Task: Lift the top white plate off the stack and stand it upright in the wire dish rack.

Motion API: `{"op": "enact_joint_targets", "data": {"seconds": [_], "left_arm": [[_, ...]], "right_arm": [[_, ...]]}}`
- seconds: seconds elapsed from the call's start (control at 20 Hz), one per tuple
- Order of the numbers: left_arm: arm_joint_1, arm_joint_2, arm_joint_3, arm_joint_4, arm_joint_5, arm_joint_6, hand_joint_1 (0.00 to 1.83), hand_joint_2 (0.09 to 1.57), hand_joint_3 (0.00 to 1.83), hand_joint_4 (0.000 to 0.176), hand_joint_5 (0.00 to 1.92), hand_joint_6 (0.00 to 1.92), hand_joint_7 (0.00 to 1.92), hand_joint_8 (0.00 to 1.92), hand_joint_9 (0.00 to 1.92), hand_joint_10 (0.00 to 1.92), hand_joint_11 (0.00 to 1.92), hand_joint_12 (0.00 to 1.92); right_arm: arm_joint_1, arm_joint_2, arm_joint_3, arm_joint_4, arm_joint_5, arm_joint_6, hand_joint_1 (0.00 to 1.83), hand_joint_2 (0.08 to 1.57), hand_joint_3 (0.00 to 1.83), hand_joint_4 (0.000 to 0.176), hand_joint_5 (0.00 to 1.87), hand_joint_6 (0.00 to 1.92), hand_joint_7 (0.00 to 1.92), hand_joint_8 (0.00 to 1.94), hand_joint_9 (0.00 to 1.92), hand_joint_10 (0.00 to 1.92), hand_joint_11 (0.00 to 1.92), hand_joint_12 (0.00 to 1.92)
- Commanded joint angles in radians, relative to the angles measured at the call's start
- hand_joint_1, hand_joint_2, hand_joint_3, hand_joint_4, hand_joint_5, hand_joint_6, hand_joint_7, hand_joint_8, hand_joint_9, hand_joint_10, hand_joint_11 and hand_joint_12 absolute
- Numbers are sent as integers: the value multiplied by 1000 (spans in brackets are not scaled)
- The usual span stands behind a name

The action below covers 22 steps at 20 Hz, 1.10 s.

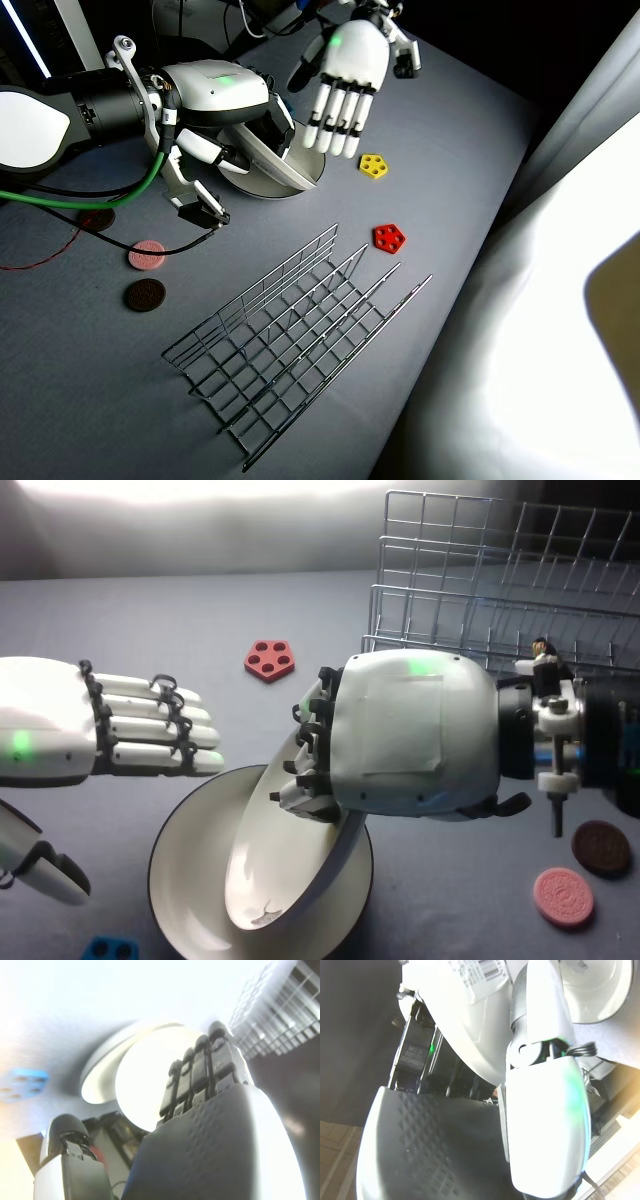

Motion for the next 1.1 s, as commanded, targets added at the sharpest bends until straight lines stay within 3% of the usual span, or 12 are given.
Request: {"op": "enact_joint_targets", "data": {"seconds": [0.0, 0.2, 0.25, 0.35, 0.4, 0.5, 0.75, 1.0, 1.05], "left_arm": [[-21, 9, 3, -67, -80, -7, 324, 975, 1, 0, 0, 0, 3, 1, 8, 3, 18, 71], [-21, 28, 12, -72, -89, -17, 374, 957, 0, 0, 9, 3, 38, 11, 46, 12, 51, 90], [-21, 34, 13, -73, -90, -17, 371, 960, 0, 0, 1, 0, 29, 6, 35, 6, 30, 82], [-19, 46, 15, -81, -95, -17, 367, 970, 2, 0, 0, 0, 2, 0, 3, 0, 11, 76], [-18, 50, 18, -84, -96, -18, 350, 963, 0, 0, 0, 0, 0, 0, 6, 2, 19, 80], [-15, 51, 29, -88, -96, -20, 350, 964, 0, 0, 0, 0, 8, 3, 18, 7, 33, 87], [-6, 52, 60, -103, -94, -21, 332, 974, 5, 0, 0, 0, 3, 0, 5, 0, 14, 84], [-4, 51, 71, -103, -94, -21, 357, 959, 0, 0, 0, 0, 10, 3, 13, 3, 17, 90], [-4, 51, 71, -103, -92, -21, 349, 967, 1, 0, 0, 0, 15, 5, 16, 5, 17, 93]], "right_arm": [[18, 15, 4, 15, 98, 5, 1498, 1049, 0, 0, 942, 1030, 1069, 636, 1132, 628, 1033, 1263], [55, 15, 35, -97, 129, 124, 1499, 1044, 0, 0, 947, 1030, 1092, 582, 1149, 605, 1037, 1255], [61, 13, 43, -117, 137, 146, 1487, 1114, 0, 0, 809, 1179, 936, 796, 991, 839, 899, 1430], [73, 10, 57, -148, 166, 188, 1484, 1131, 0, 0, 763, 1211, 886, 882, 941, 940, 857, 1500], [77, 9, 59, -155, 173, 195, 1496, 1063, 0, 0, 902, 1049, 1060, 628, 1111, 702, 995, 1332], [93, 8, 59, -179, 185, 218, 1502, 1020, 0, 0, 995, 893, 1224, 331, 1244, 488, 1076, 1218], [125, -10, 92, -227, 228, 284, 1504, 1007, 1, 0, 1034, 812, 1243, 320, 1296, 383, 1090, 1199], [162, -32, 146, -267, 287, 367, 1504, 1005, 0, 0, 1043, 807, 1278, 226, 1302, 384, 1089, 1202], [172, -34, 155, -281, 304, 380, 1504, 1007, 0, 0, 1044, 798, 1257, 280, 1297, 389, 1082, 1213]]}}
